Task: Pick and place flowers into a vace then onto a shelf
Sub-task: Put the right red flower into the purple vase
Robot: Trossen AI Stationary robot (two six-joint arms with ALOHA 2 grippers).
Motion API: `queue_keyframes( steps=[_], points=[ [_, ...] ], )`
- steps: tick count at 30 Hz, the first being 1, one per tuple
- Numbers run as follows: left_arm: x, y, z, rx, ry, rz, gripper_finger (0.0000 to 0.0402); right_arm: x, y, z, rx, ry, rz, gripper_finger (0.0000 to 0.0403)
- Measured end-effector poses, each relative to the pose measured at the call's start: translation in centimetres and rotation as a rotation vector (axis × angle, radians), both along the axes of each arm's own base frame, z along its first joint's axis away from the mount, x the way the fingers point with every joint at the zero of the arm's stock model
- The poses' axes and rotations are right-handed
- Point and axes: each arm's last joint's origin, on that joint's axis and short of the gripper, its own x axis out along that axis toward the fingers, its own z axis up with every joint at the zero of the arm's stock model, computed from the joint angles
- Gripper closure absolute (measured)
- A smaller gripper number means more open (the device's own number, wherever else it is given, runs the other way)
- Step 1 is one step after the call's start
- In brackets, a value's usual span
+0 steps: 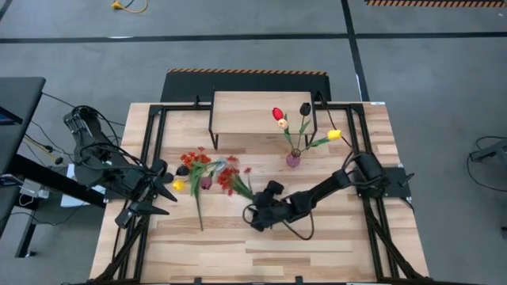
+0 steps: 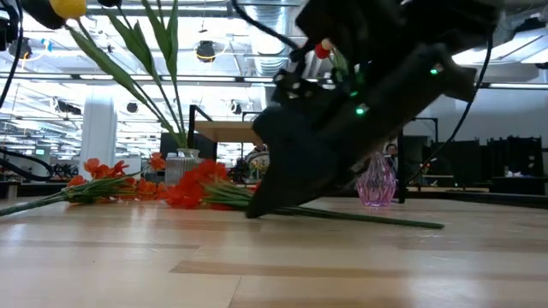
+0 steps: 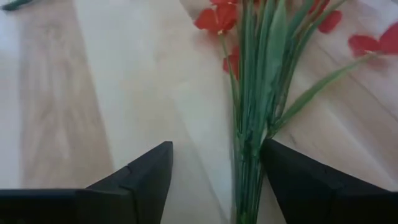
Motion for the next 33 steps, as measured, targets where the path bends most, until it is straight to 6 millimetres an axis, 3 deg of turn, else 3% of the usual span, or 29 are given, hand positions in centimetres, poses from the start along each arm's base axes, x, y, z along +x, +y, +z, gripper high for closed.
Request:
queue_keyframes(
  steps=[6, 15, 24, 33],
  points=[
    [0.1, -0.1, -0.1, -0.014, 0.014, 0.006, 0.0237, 0.4, -0.3, -0.5, 0.015, 0.013, -0.052, 0.0214],
    [0.6, -0.7, -0.4, 0.005, 0.031, 0.006, 0.0237, 0.0, -0.5, 0.1, 0.037, 0.027, -0.077, 0.0386],
    [0.6, -0.7, -0.3, -0.011, 0.022, 0.001, 0.0237, -0.3, -0.3, 0.9, 0.077, 0.017, -0.112, 0.0398],
    [0.6, -0.7, -0.3, -0.011, 0.023, 0.000, 0.0237, -3.8, 1.4, 3.8, 0.035, 0.106, -0.183, 0.0401]
  ],
)
